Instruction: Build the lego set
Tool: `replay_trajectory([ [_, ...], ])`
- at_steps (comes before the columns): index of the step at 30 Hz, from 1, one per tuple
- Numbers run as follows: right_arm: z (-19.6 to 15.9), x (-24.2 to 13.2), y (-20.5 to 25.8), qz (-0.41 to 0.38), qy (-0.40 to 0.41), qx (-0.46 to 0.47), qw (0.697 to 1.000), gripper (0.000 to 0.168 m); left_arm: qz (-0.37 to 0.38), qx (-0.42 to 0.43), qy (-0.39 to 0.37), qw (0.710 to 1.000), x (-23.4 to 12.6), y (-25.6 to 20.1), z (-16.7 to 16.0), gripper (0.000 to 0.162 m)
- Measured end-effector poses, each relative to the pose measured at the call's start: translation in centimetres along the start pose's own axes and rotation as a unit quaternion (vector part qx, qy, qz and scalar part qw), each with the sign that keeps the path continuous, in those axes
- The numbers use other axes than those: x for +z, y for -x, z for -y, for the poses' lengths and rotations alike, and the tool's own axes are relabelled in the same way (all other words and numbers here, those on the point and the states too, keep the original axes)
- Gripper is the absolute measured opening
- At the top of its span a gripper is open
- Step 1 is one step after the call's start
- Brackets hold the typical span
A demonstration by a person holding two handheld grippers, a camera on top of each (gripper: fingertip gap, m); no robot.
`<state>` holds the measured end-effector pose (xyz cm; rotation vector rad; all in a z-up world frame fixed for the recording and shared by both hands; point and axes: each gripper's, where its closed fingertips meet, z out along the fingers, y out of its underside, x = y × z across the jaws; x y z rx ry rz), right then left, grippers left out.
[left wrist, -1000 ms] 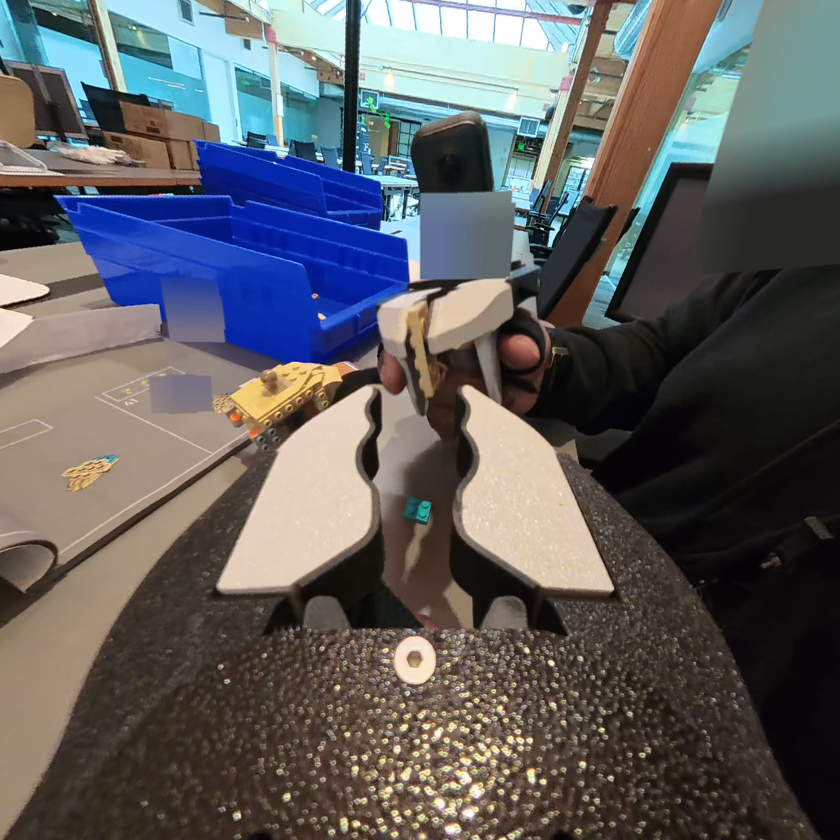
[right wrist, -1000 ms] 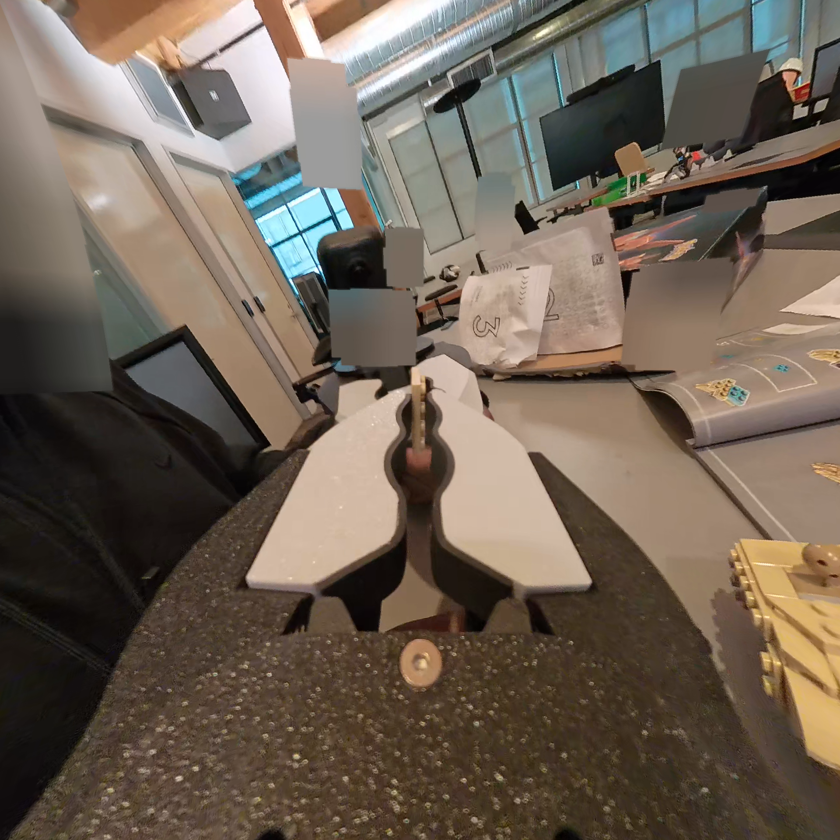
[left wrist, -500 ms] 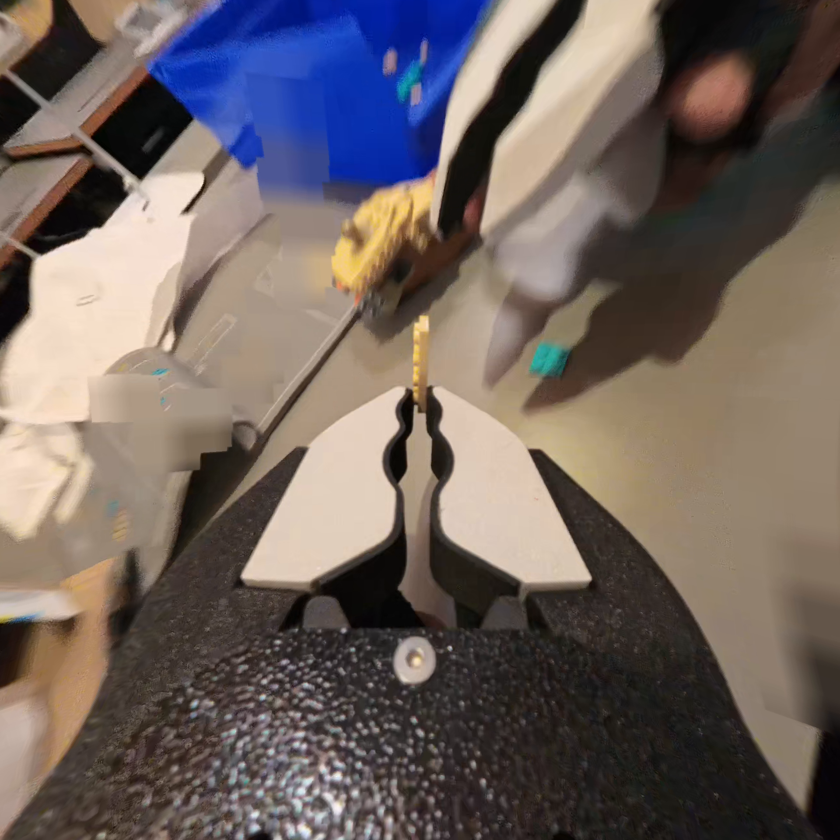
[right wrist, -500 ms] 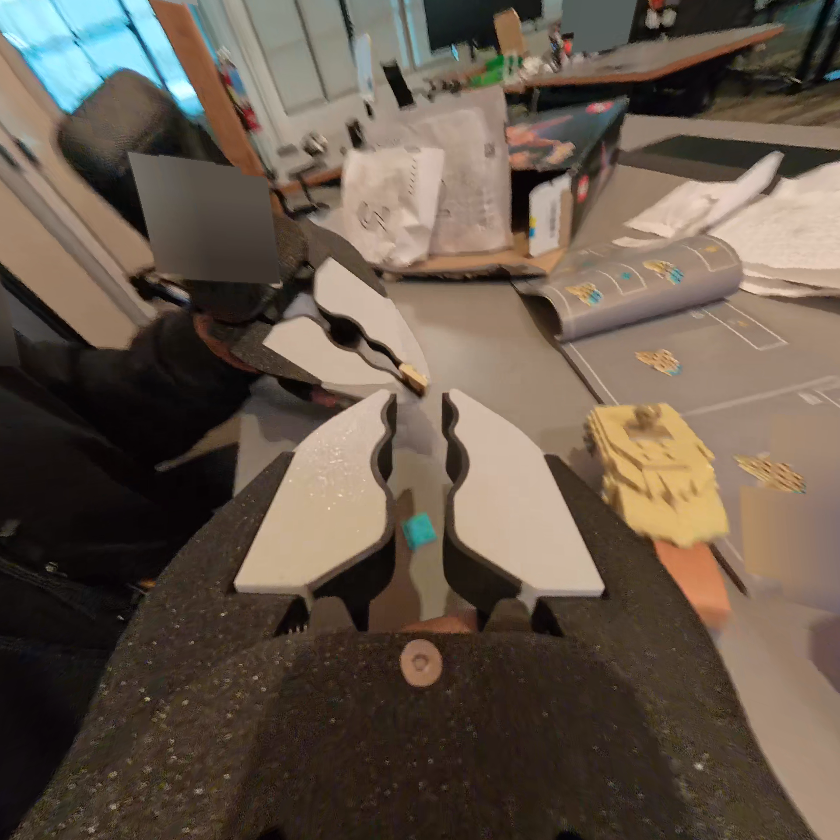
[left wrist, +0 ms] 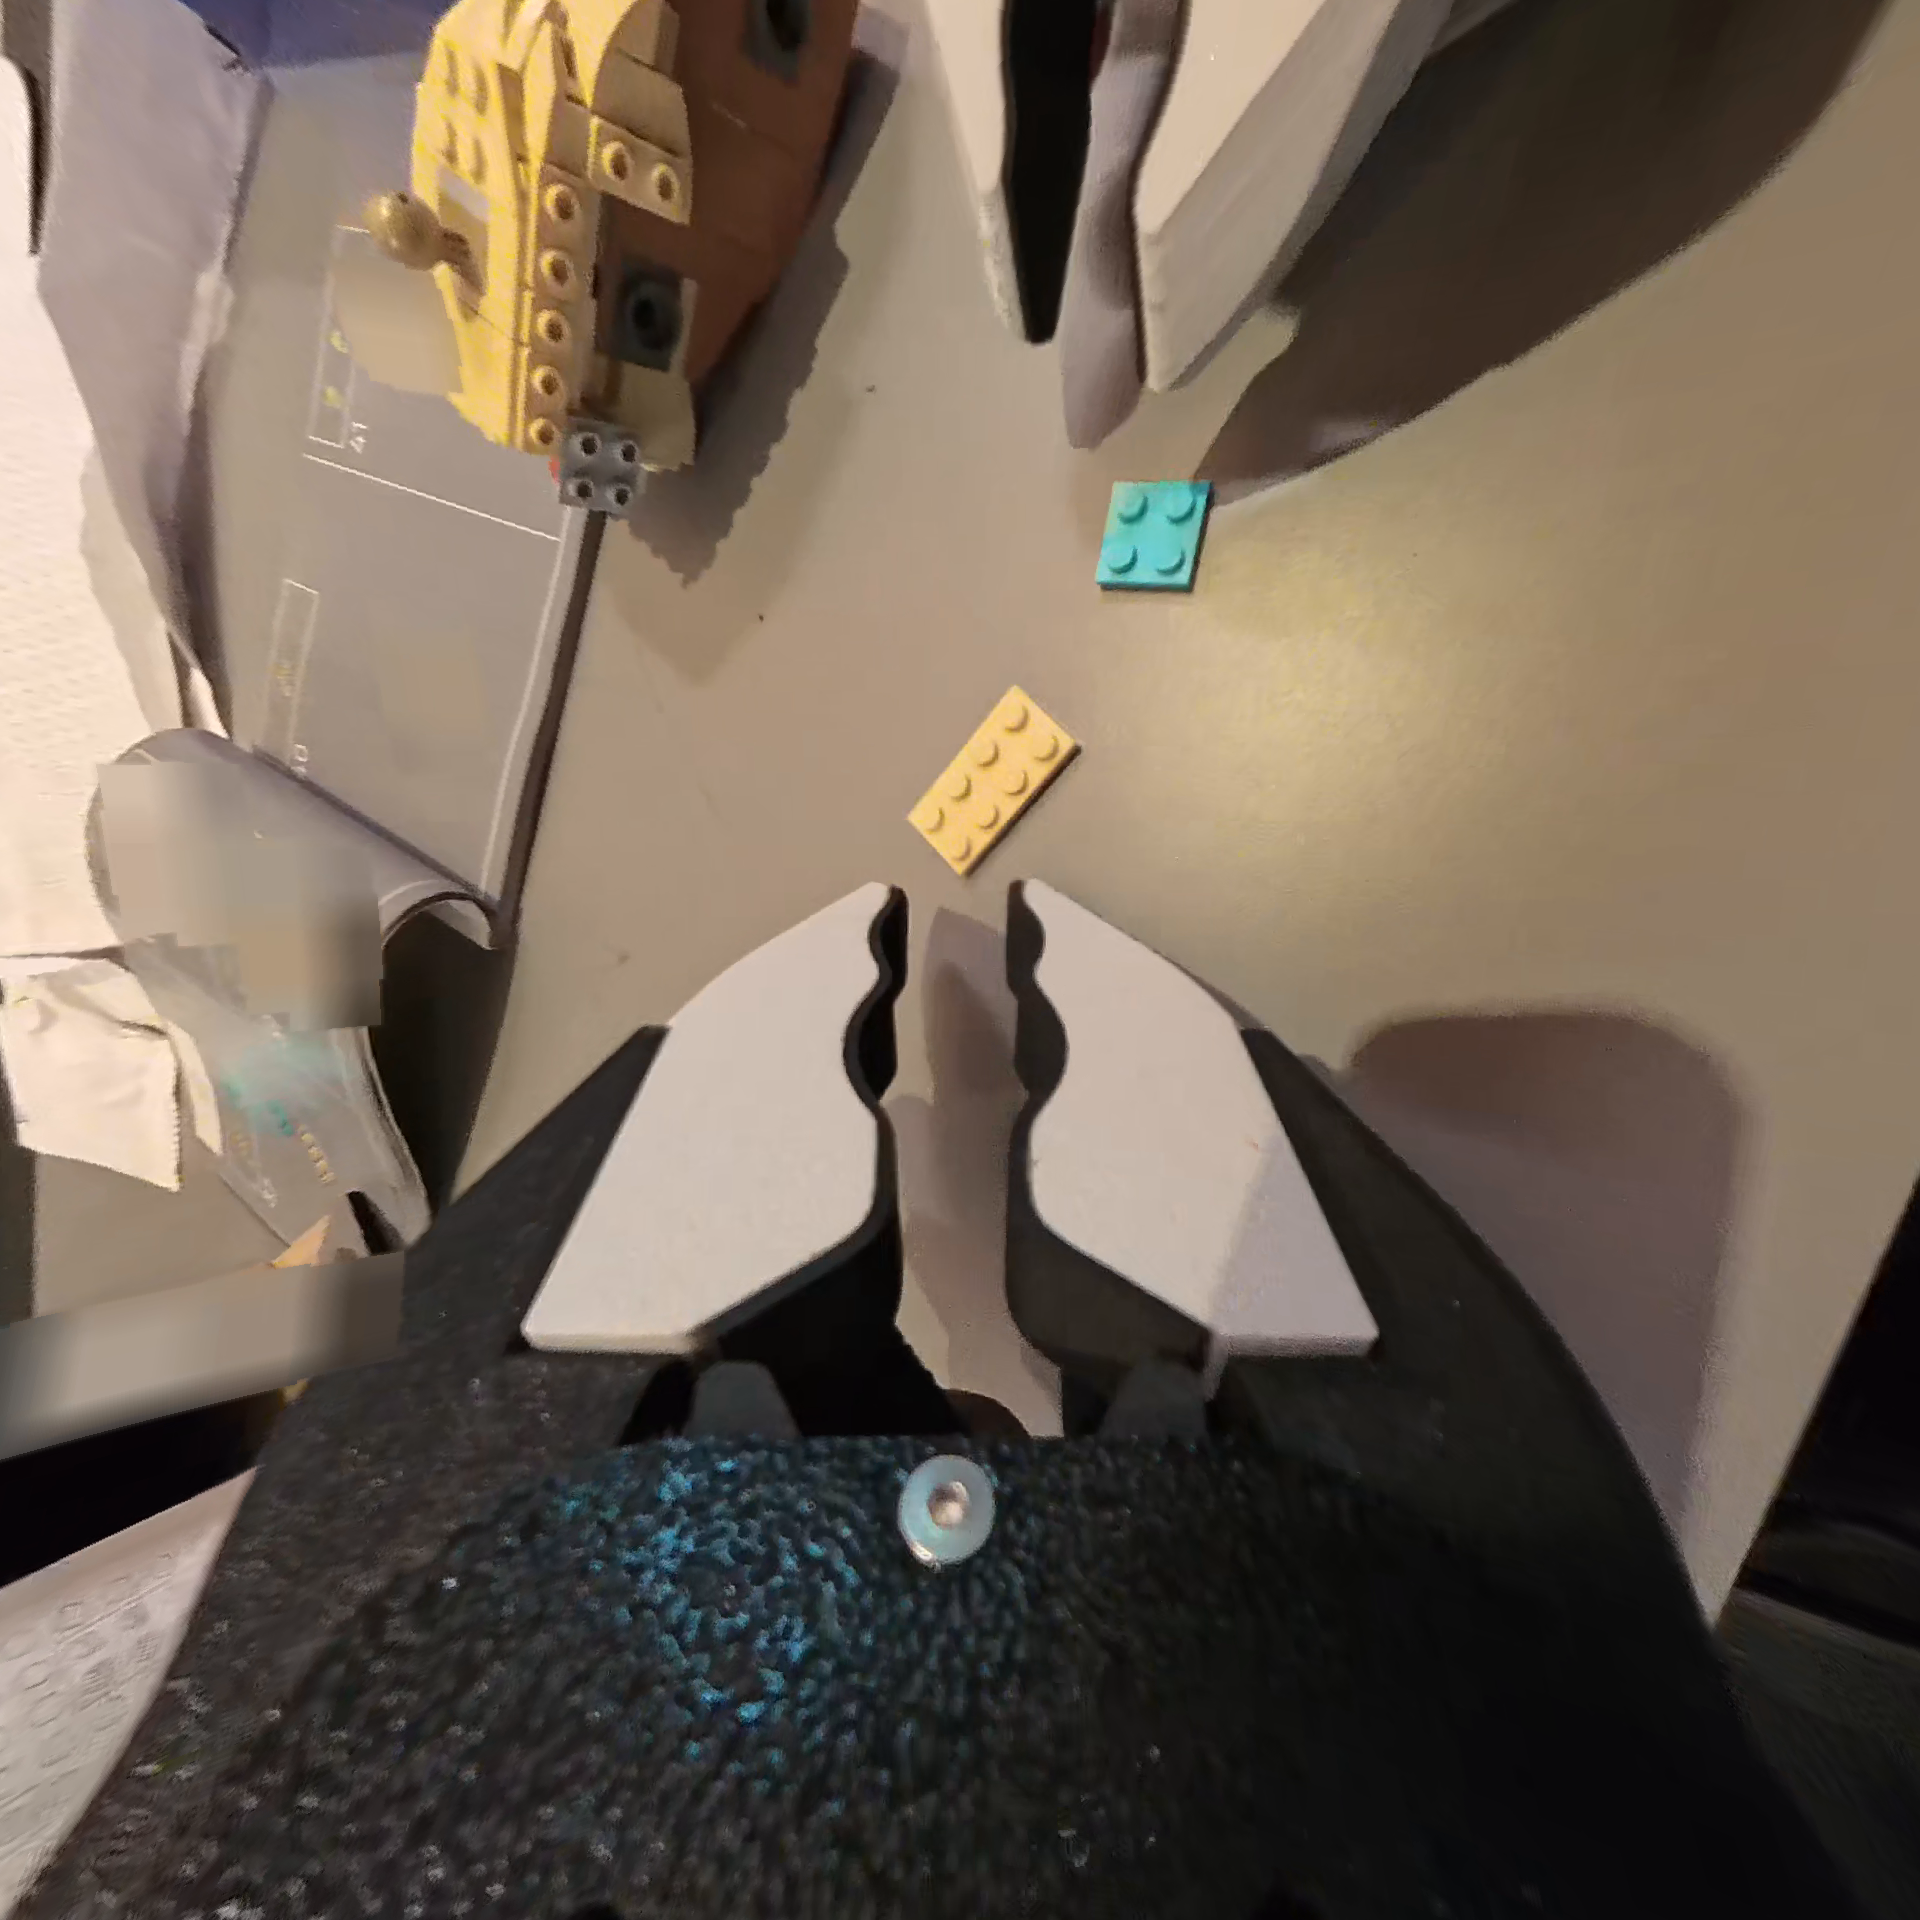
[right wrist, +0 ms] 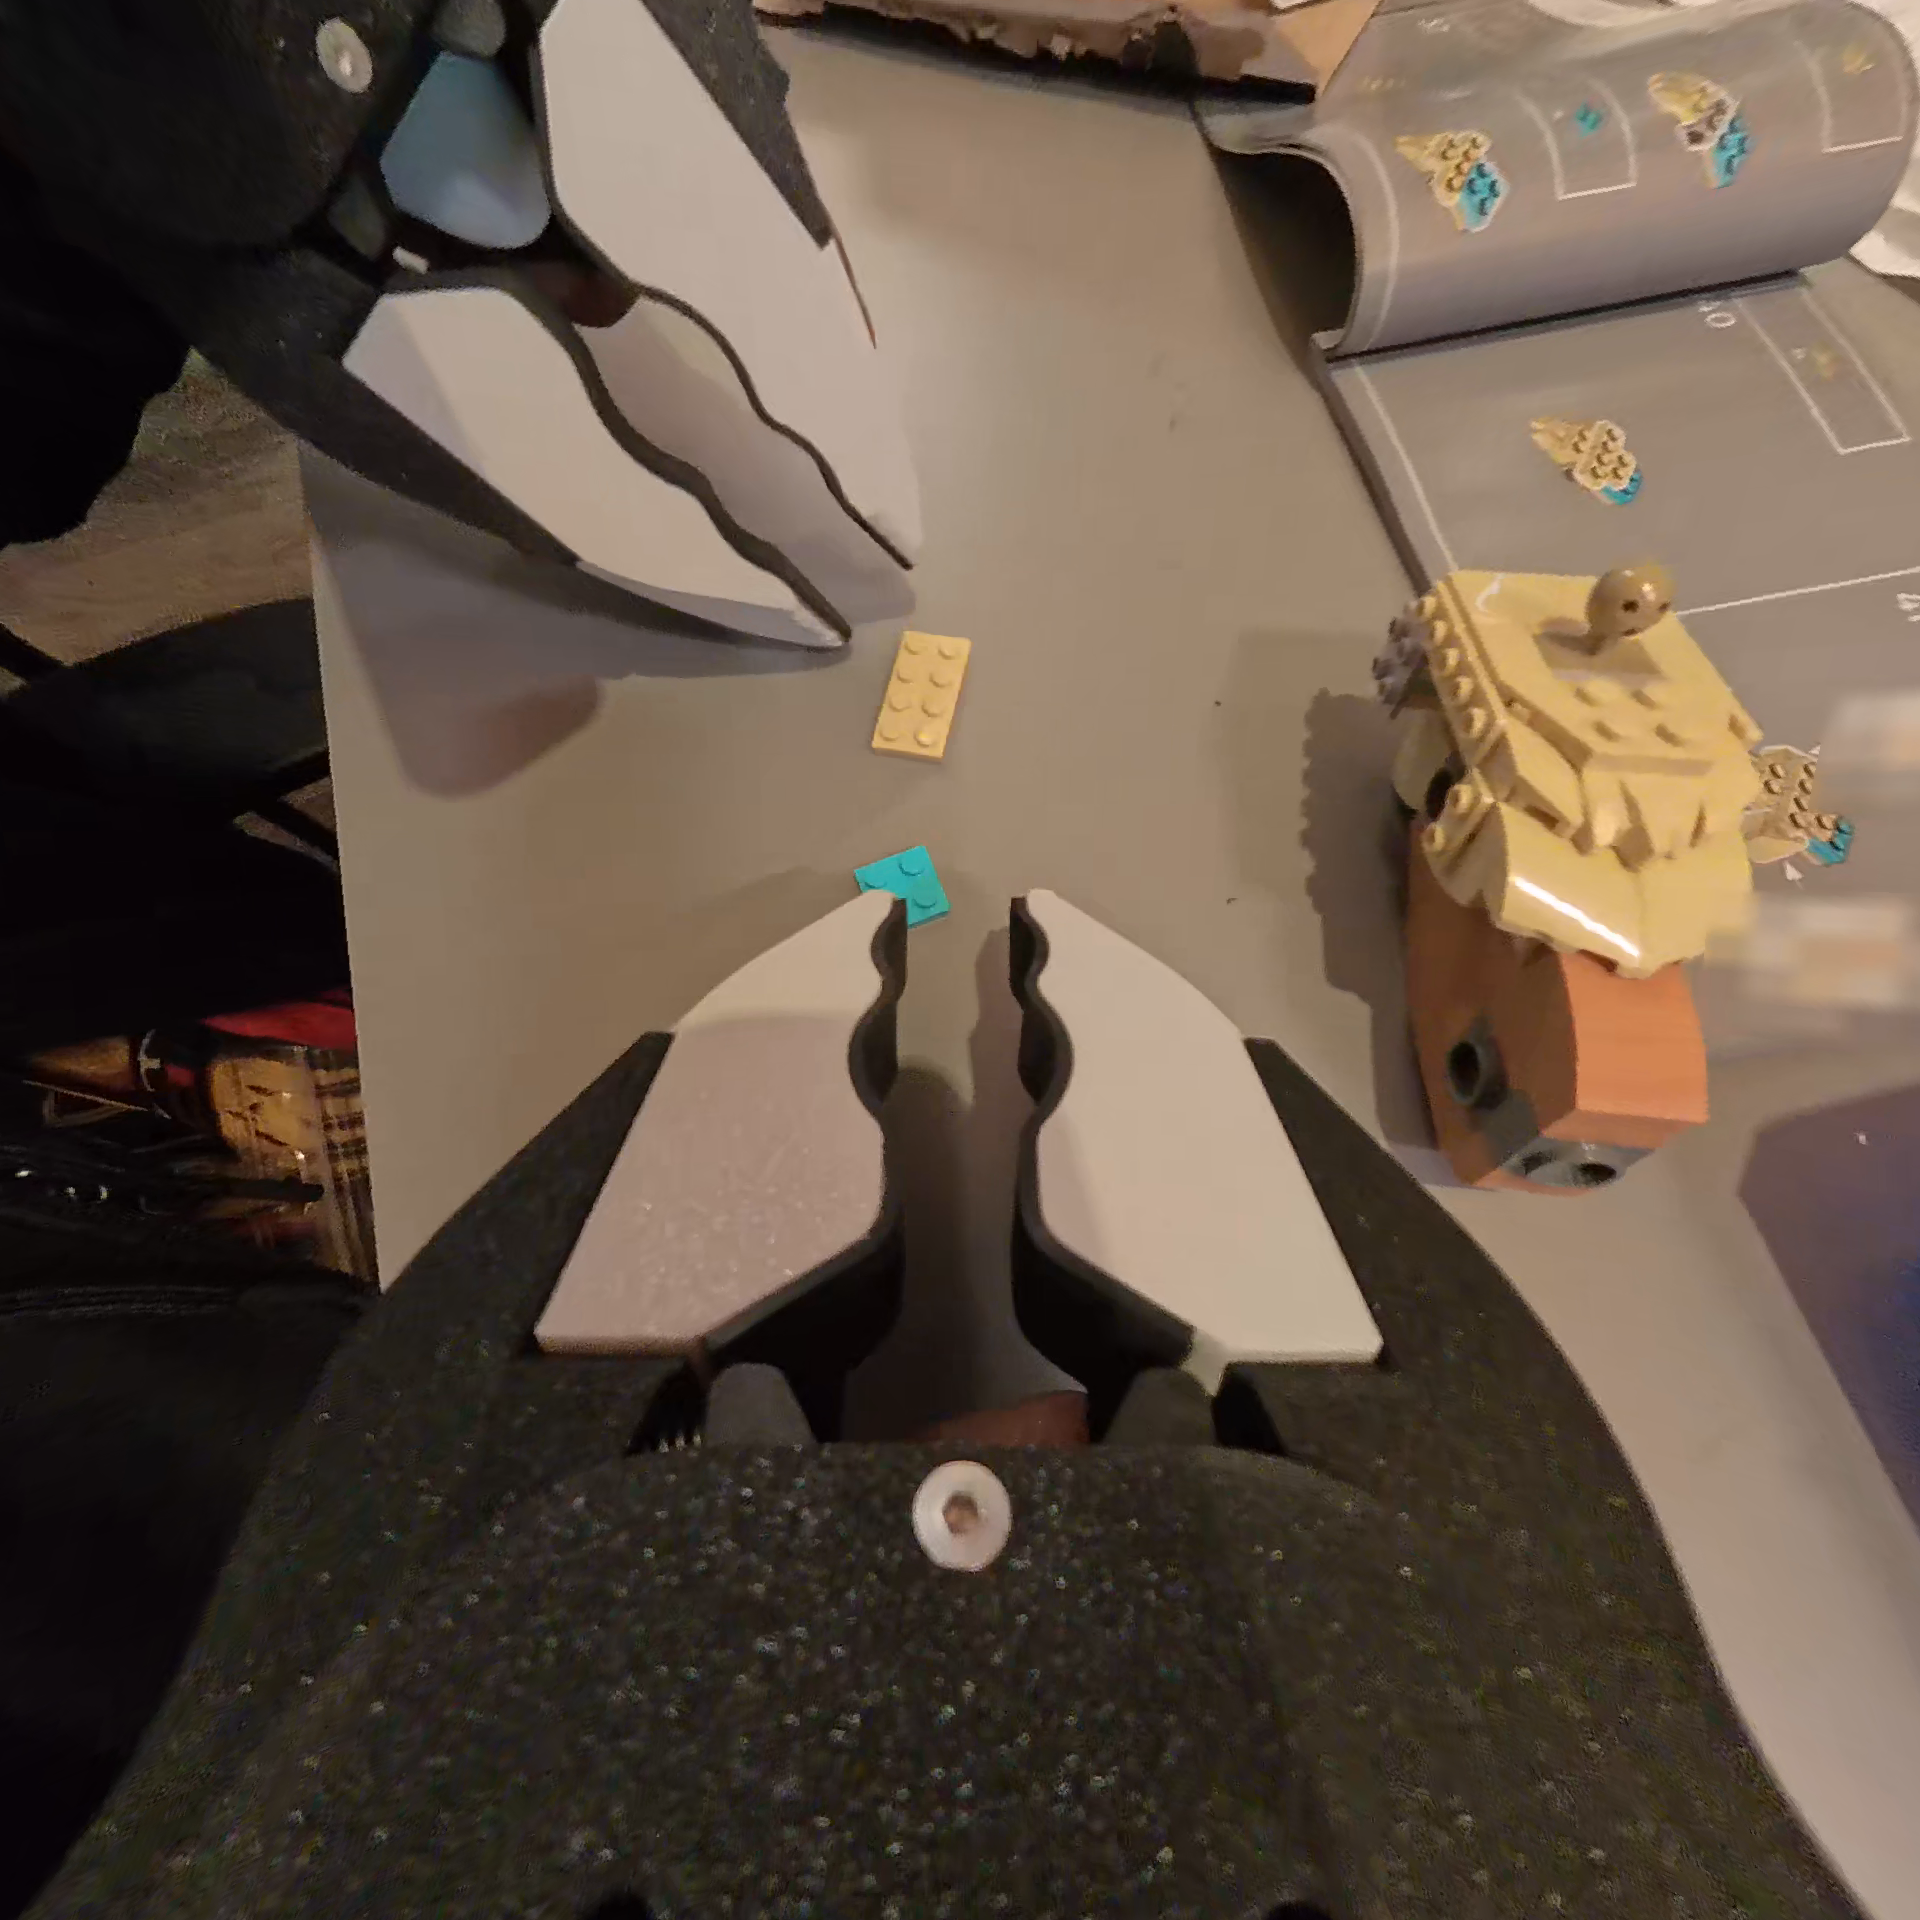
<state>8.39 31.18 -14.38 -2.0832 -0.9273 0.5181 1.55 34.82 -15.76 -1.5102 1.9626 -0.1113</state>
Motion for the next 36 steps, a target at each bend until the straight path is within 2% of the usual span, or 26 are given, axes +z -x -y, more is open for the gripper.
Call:
replay_trajectory([
  [5,-0.2,0.7,0.5,0.022,0.022,-0.023,0.999,0.018,-0.048,-0.041,-0.065,0.996,-0.3,0.3,0.3,0.020],
  [10,-0.5,1.5,0.9,0.035,0.048,-0.055,0.997,0.019,-0.109,-0.001,-0.130,0.985,0.6,1.6,0.7,0.029],
  [14,-0.8,1.8,1.2,0.037,0.065,-0.075,0.994,0.020,-0.196,0.056,-0.170,0.964,0.5,0.8,1.4,0.033],
  [16,-0.9,2.0,1.1,0.032,0.071,-0.078,0.994,0.020,-0.226,0.070,-0.168,0.957,0.8,0.4,1.4,0.030],
  [19,-0.9,2.2,1.0,0.028,0.073,-0.081,0.994,0.019,-0.249,0.078,-0.151,0.954,1.4,-0.4,1.1,0.016],
  [23,-0.9,2.1,1.0,0.031,0.074,-0.079,0.994,0.016,-0.239,0.041,-0.150,0.959,1.2,-1.3,1.7,0.016],
  [30,-0.8,1.9,0.9,0.037,0.070,-0.075,0.994,0.016,-0.183,-0.089,-0.146,0.968,1.0,-2.2,2.5,0.015],
  [36,0.4,2.0,1.3,0.046,0.047,-0.065,0.996,0.016,-0.158,-0.108,-0.146,0.971,0.8,-2.1,2.6,0.014],
])
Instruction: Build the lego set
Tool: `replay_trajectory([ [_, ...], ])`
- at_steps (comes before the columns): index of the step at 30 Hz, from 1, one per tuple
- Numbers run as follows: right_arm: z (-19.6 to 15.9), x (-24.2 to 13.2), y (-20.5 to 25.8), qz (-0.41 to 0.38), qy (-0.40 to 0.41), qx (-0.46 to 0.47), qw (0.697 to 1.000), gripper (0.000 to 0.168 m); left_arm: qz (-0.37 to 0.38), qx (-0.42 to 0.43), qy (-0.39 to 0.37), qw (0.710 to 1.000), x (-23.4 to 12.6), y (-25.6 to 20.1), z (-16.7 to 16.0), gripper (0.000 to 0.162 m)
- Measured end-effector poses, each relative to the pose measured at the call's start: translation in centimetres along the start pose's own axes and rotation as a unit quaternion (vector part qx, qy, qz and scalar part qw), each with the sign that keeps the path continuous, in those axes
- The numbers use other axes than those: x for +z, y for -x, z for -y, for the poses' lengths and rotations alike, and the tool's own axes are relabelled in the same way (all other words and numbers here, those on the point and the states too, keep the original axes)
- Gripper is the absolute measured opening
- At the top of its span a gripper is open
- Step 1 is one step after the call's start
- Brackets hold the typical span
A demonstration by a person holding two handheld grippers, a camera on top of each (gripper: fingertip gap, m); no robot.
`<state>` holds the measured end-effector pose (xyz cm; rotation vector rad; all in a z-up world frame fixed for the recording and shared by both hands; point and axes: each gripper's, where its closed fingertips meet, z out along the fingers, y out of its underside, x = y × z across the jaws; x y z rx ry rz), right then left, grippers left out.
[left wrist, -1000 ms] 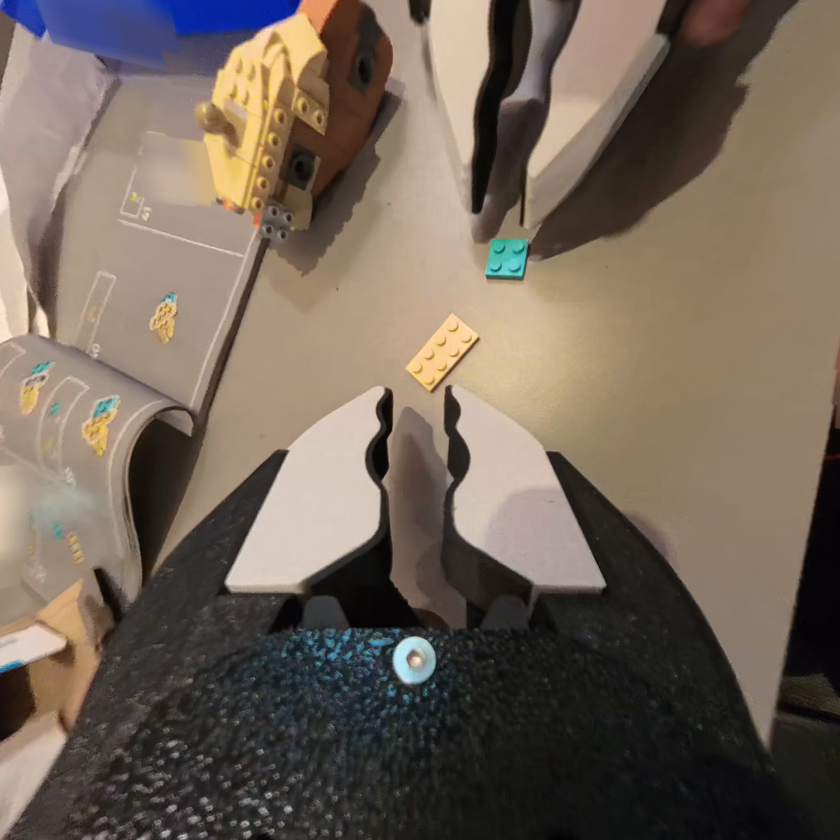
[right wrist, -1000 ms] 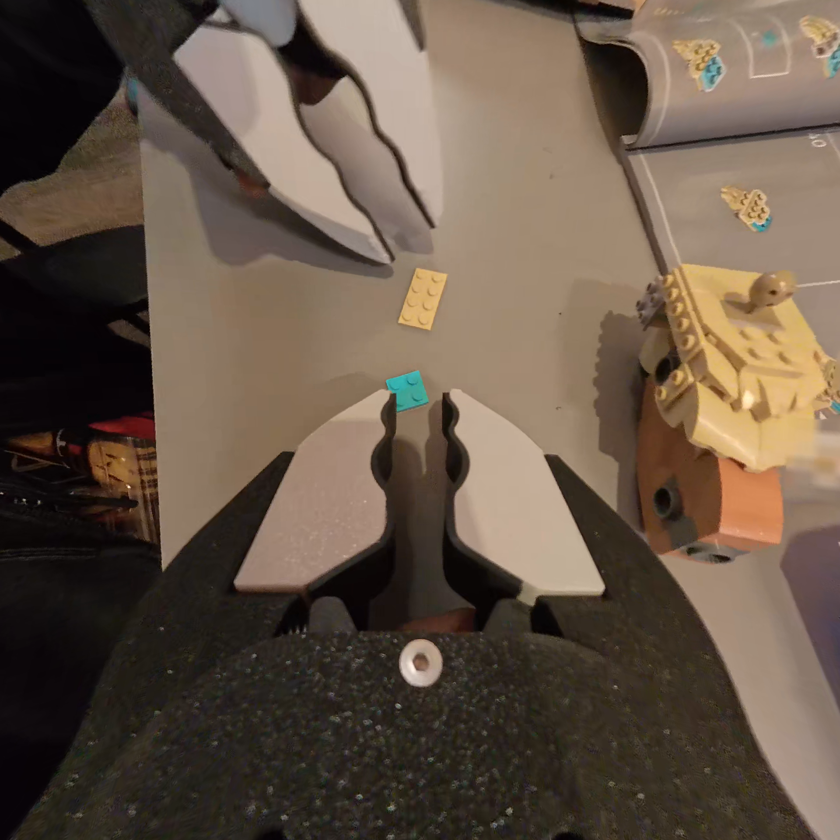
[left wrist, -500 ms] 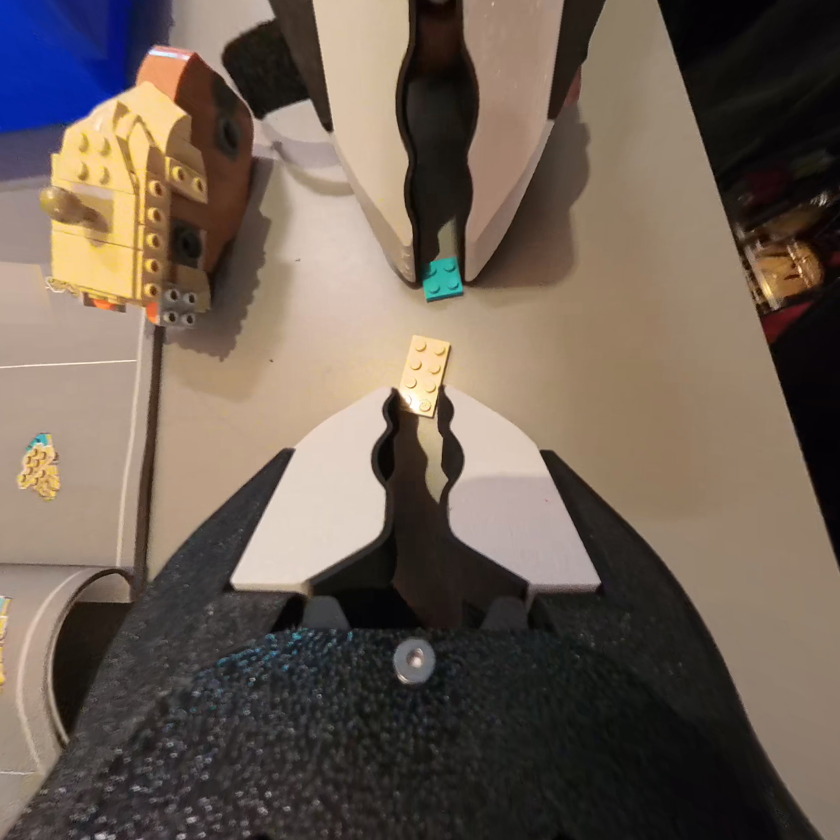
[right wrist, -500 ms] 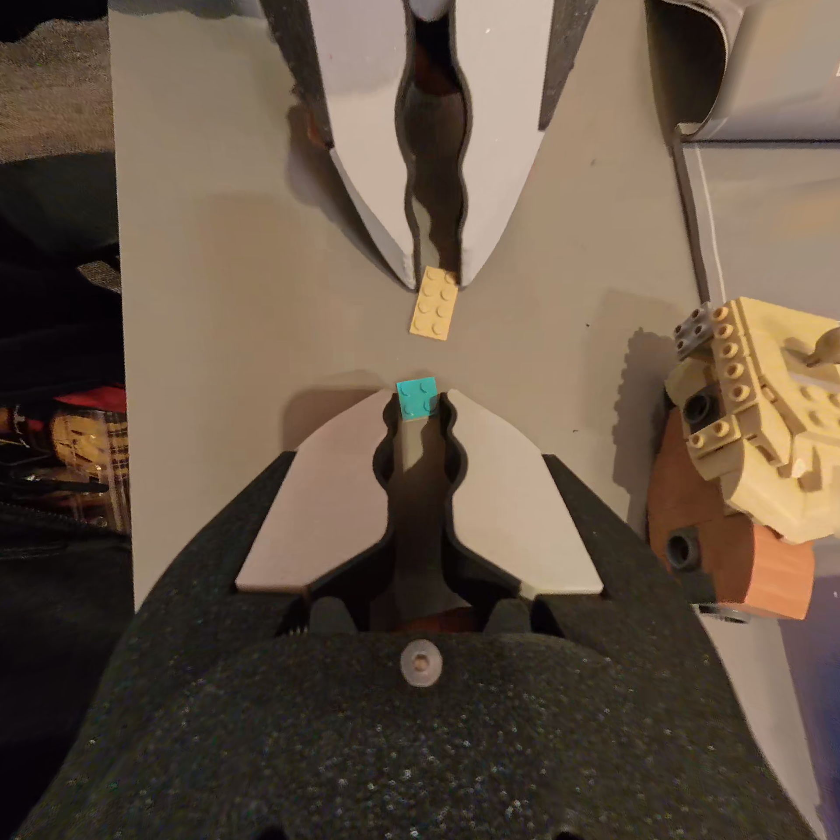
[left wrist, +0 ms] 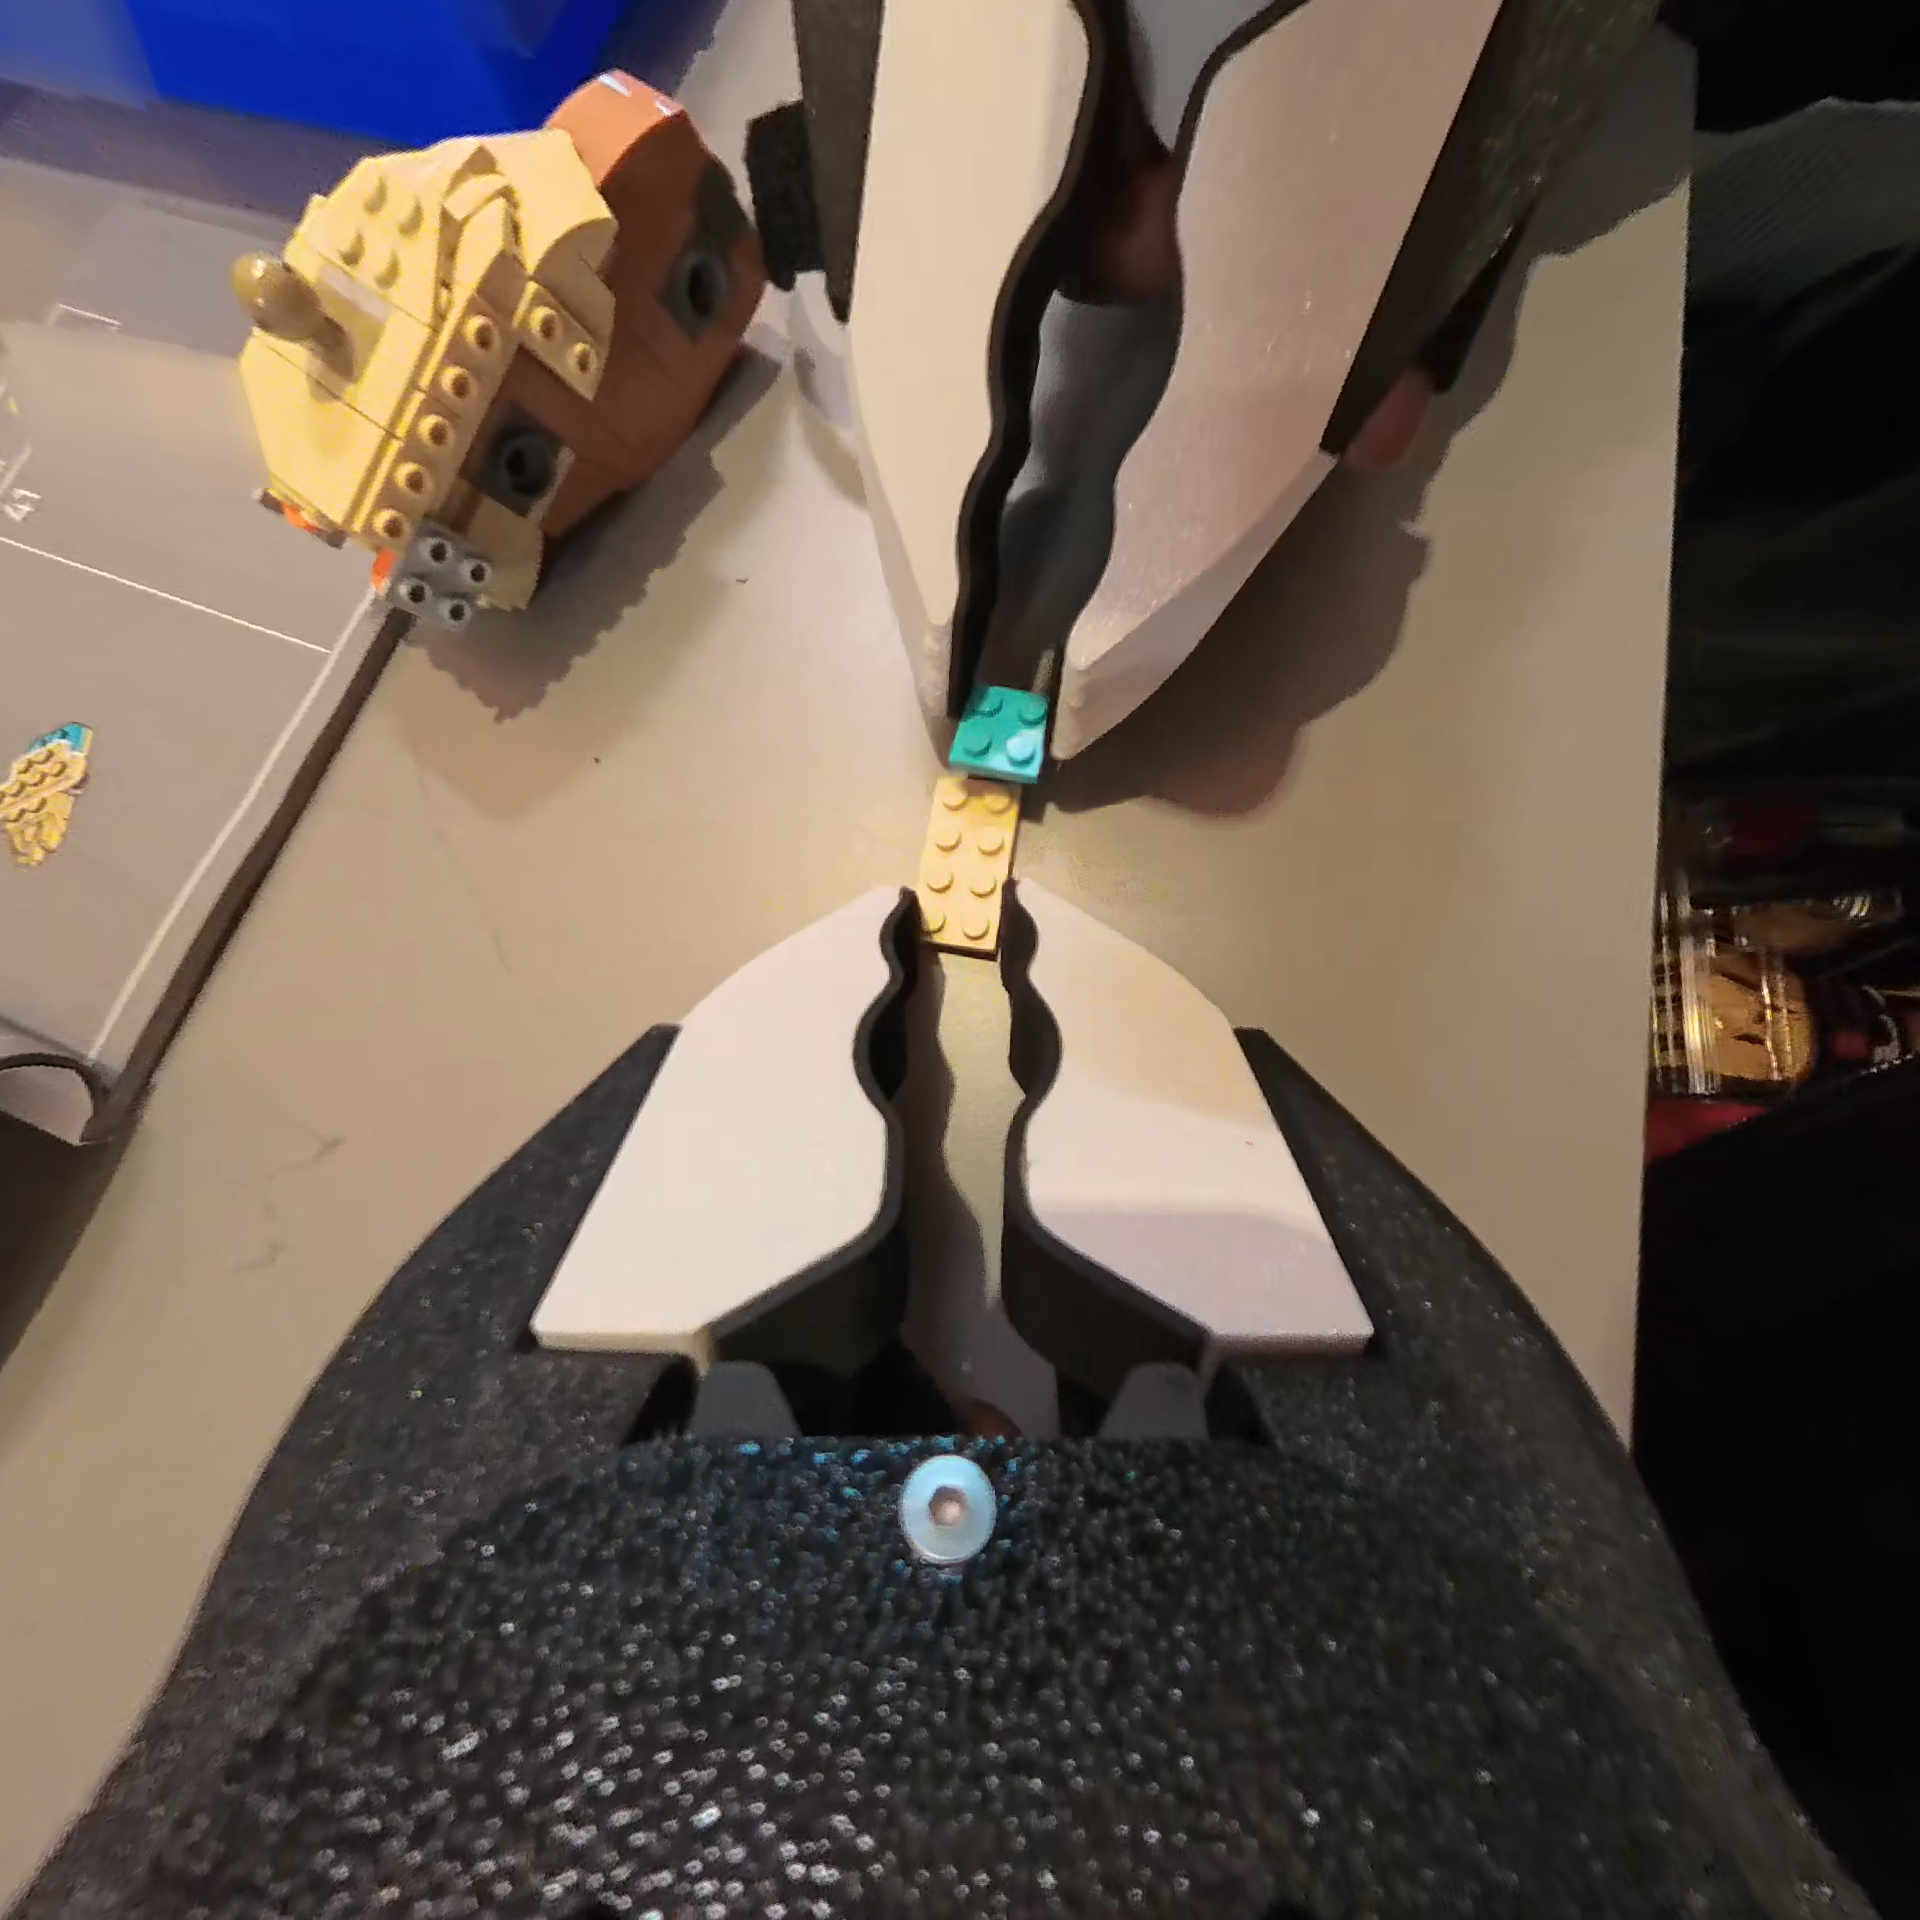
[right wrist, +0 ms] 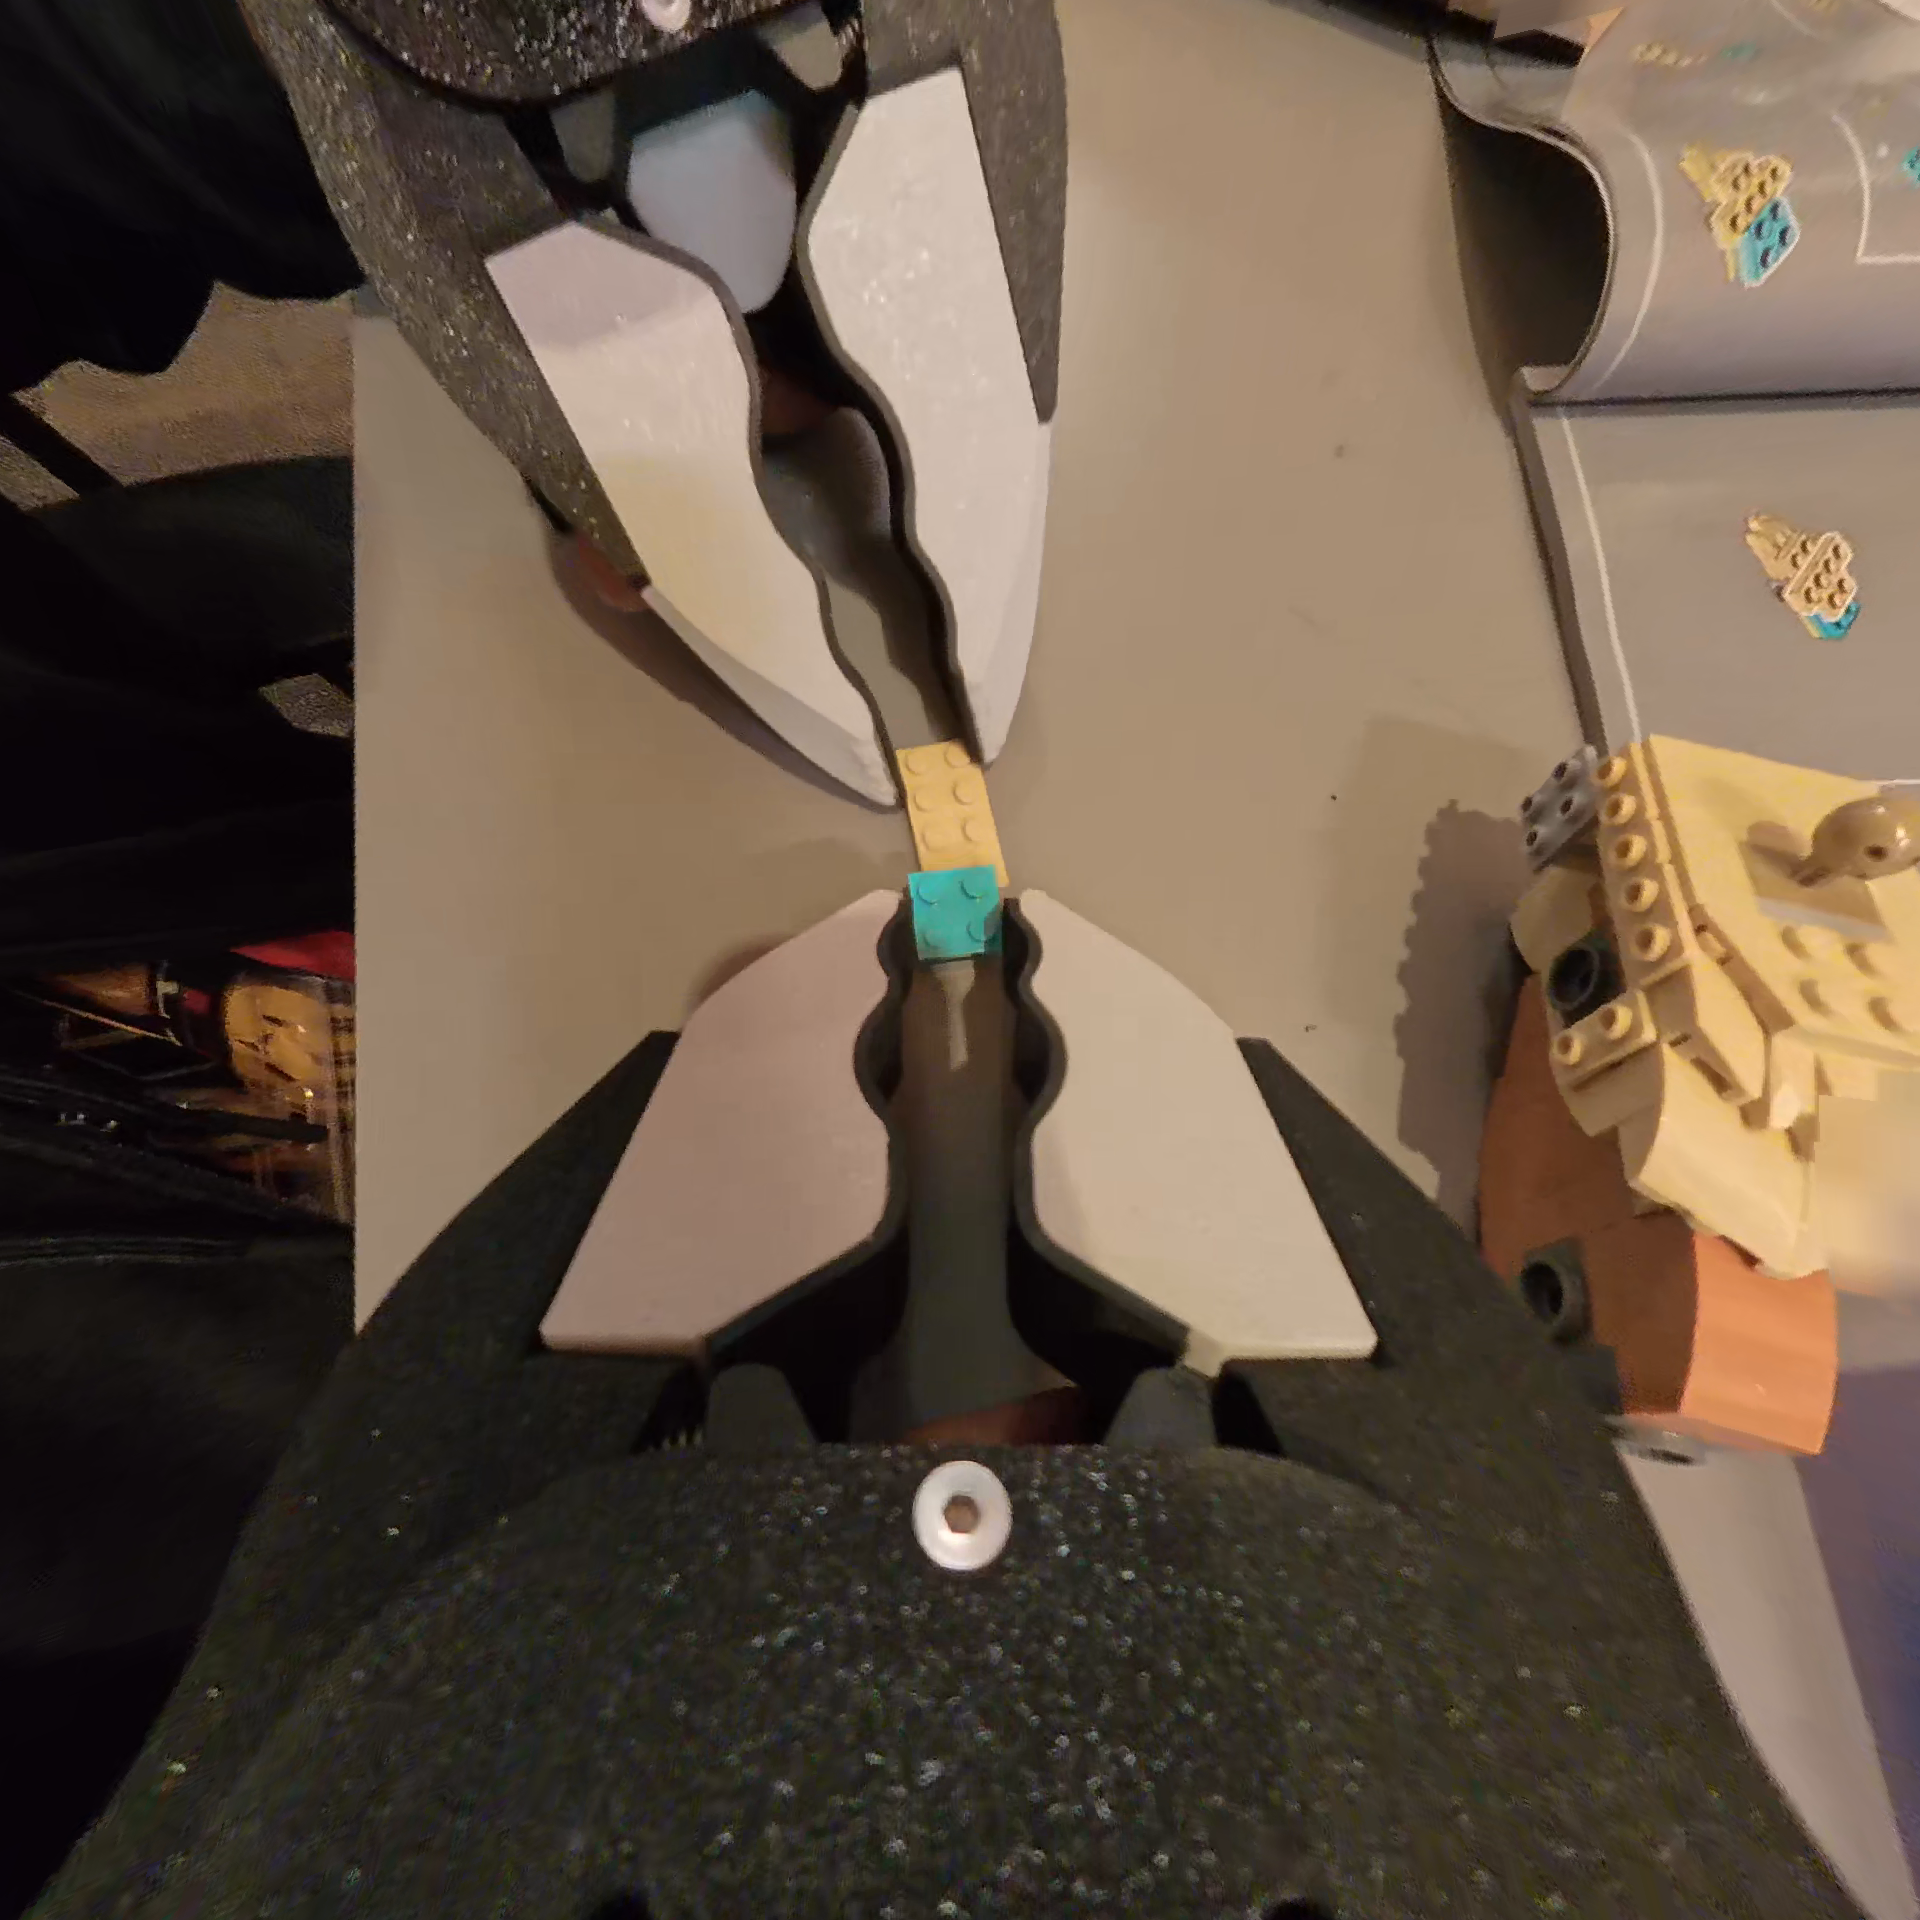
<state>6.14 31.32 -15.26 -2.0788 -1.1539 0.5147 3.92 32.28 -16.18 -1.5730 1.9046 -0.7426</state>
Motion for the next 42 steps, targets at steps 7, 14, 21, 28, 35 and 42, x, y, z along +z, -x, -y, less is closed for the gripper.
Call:
replay_trajectory([
  [7,0.3,1.0,0.4,-0.005,0.018,-0.018,1.000,0.016,-0.002,0.013,-0.003,1.000,0.1,-0.4,0.2,0.014],
  [14,0.3,1.0,0.3,-0.010,0.024,-0.024,0.999,0.016,-0.004,0.015,-0.007,1.000,0.0,-0.5,0.3,0.014],
  [21,-0.3,1.1,0.0,-0.018,0.032,-0.024,0.999,0.023,-0.008,0.016,-0.008,1.000,0.0,-0.5,0.3,0.014],
  [28,0.3,-0.3,-0.7,-0.044,-0.024,-0.105,0.993,0.032,-0.014,0.011,-0.030,0.999,-0.3,0.0,0.8,0.000],
  [35,-0.8,-1.5,-2.1,-0.075,-0.018,-0.190,0.979,0.033,-0.001,0.013,-0.021,1.000,-1.3,1.8,0.3,0.001],
  [42,-0.5,-1.1,-3.2,-0.101,-0.025,-0.159,0.982,0.029,0.106,-0.126,-0.049,0.985,-6.3,7.8,-2.1,0.022],
])
